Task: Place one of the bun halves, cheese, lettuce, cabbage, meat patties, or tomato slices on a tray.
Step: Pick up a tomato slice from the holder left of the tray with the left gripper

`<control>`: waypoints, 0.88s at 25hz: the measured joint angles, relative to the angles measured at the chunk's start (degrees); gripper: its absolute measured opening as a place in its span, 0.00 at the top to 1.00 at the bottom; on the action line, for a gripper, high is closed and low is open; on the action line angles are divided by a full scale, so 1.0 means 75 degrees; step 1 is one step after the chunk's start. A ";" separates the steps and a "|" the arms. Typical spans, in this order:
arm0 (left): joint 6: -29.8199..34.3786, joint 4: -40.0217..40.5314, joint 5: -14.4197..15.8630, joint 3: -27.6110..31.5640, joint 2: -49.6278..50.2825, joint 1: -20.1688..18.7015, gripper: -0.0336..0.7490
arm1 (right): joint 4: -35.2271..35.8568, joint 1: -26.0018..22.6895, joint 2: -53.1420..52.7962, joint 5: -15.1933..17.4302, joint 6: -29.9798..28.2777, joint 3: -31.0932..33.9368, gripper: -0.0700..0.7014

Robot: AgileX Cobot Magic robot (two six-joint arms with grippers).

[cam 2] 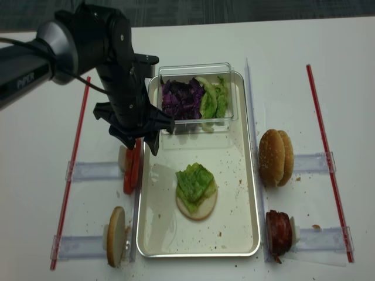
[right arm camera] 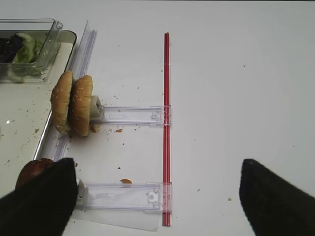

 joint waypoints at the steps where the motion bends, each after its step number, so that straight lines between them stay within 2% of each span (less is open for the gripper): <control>1: -0.0005 0.0000 0.0035 -0.0019 0.0000 0.0000 0.45 | 0.0000 0.0000 0.0000 0.0000 0.0000 0.0000 0.03; 9: -0.0105 -0.0014 0.0325 -0.0032 0.0000 0.0000 0.45 | 0.0000 0.0000 0.0000 0.0000 0.0000 0.0000 0.03; 22: -0.0105 -0.0244 0.0375 -0.0032 0.0207 0.0000 0.47 | 0.0000 0.0000 0.0000 0.0000 0.0000 0.0000 0.03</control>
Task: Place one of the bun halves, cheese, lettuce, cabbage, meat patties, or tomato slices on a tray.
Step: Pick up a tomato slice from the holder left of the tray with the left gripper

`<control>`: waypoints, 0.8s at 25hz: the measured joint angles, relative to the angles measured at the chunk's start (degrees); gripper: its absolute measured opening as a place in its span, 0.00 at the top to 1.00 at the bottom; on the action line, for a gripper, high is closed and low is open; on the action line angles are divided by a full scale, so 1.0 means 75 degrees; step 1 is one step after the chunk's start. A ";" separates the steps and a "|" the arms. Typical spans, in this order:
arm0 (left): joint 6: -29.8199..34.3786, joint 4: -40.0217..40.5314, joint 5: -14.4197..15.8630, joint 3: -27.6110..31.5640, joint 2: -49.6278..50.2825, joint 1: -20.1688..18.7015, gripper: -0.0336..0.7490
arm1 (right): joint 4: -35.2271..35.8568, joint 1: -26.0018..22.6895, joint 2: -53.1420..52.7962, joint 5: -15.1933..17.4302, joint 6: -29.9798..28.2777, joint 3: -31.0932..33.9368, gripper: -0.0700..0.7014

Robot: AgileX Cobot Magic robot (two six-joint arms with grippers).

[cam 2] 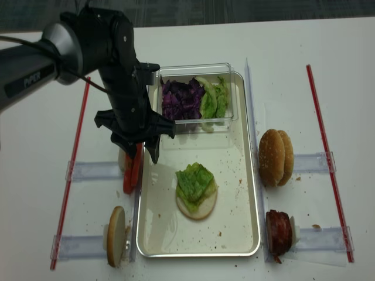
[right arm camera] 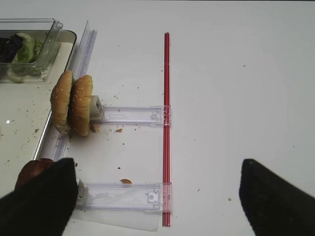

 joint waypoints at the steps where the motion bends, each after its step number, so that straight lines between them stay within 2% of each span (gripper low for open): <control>1: 0.0000 0.0014 0.0000 0.0000 0.0000 0.0000 0.47 | 0.0000 0.0000 0.0000 0.0000 -0.0015 0.0000 0.03; 13: -0.0045 0.0228 -0.0051 -0.0024 0.0263 0.0000 0.48 | 0.0000 0.0000 0.0000 0.0000 -0.0027 0.0000 0.03; 20: -0.0233 0.0511 -0.0051 -0.0024 0.0297 0.0000 0.58 | 0.0000 0.0000 0.0000 0.0000 -0.0027 0.0000 0.03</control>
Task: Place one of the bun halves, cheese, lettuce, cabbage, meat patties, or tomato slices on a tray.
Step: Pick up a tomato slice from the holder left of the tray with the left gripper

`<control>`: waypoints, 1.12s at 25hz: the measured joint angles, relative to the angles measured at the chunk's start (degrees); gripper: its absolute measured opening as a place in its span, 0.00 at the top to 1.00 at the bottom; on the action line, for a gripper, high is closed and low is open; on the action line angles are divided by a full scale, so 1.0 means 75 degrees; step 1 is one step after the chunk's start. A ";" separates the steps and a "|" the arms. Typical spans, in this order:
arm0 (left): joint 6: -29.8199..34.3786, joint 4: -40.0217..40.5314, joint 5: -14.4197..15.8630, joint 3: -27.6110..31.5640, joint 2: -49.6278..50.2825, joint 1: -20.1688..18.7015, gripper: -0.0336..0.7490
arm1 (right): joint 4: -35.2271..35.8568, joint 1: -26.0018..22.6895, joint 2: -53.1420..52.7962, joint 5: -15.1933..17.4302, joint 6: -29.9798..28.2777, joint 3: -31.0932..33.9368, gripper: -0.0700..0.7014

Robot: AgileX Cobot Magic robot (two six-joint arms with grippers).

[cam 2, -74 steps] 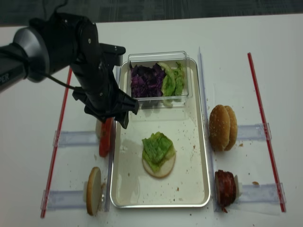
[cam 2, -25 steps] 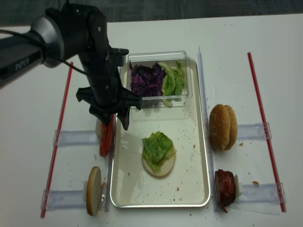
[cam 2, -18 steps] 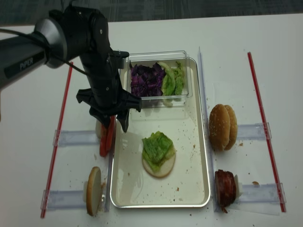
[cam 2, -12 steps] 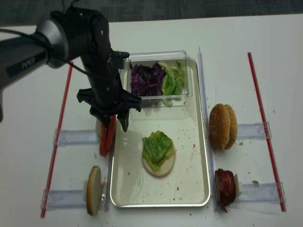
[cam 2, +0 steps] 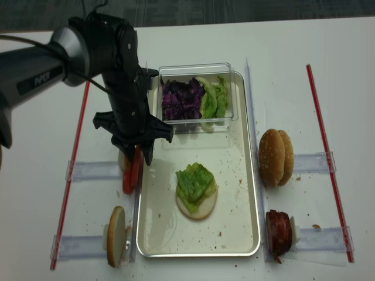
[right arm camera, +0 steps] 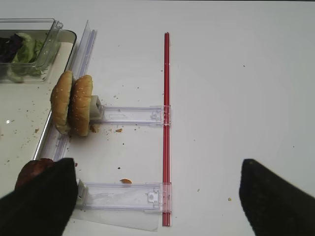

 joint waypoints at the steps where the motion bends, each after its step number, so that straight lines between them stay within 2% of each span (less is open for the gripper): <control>1: -0.0034 0.0076 0.0000 0.0000 0.0017 0.0000 0.60 | 0.0000 0.0000 0.0000 0.0000 0.0000 0.0000 0.03; 8: -0.0083 0.0350 0.0000 0.0000 0.0033 0.0000 0.68 | 0.0000 0.0000 0.0000 0.0000 0.0000 0.0000 0.03; 17: -0.0100 0.0481 0.0000 0.0000 0.0033 0.0000 0.88 | 0.0000 0.0000 0.0000 0.0000 0.0000 0.0000 0.03; 28: -0.0100 0.0493 0.0029 0.0000 0.0033 0.0000 0.90 | 0.0000 0.0000 0.0000 0.0000 0.0000 0.0000 0.03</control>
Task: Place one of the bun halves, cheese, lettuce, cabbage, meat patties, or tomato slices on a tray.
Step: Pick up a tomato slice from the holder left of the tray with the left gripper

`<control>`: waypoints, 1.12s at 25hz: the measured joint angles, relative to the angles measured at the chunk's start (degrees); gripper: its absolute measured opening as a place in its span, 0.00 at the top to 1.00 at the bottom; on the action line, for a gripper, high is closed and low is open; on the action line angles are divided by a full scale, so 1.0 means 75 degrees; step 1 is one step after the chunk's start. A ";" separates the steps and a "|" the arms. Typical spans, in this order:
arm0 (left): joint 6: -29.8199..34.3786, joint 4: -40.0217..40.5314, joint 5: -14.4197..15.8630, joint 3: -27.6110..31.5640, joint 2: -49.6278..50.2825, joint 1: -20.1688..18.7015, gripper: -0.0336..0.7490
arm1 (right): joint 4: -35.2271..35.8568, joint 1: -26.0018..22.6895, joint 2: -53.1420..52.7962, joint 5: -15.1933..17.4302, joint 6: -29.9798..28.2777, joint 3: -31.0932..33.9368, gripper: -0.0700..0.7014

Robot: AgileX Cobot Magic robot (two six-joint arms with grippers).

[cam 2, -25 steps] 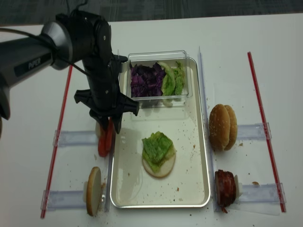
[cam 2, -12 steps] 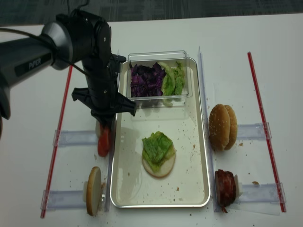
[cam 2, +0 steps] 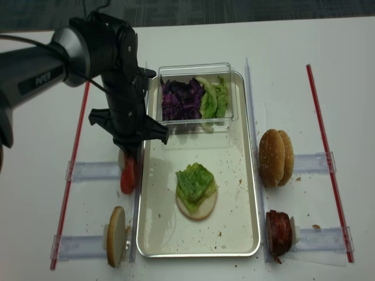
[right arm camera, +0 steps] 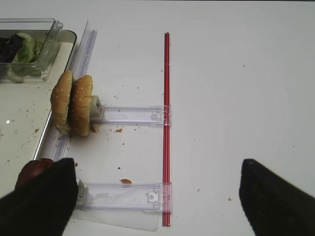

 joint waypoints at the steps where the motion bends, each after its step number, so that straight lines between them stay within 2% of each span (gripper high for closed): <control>1: 0.0000 0.0000 0.0012 0.0000 0.0000 0.0000 0.90 | 0.0000 0.0000 0.0000 0.0000 0.0000 0.0000 0.03; 11: 0.0000 0.0000 0.0112 -0.0029 -0.0081 0.0000 0.90 | 0.0000 0.0000 0.0000 0.0000 0.0000 0.0000 0.03; 28: 0.0224 -0.0017 0.0340 -0.0218 -0.1190 0.0000 0.91 | 0.0000 0.0000 0.0000 0.0000 0.0000 0.0000 0.03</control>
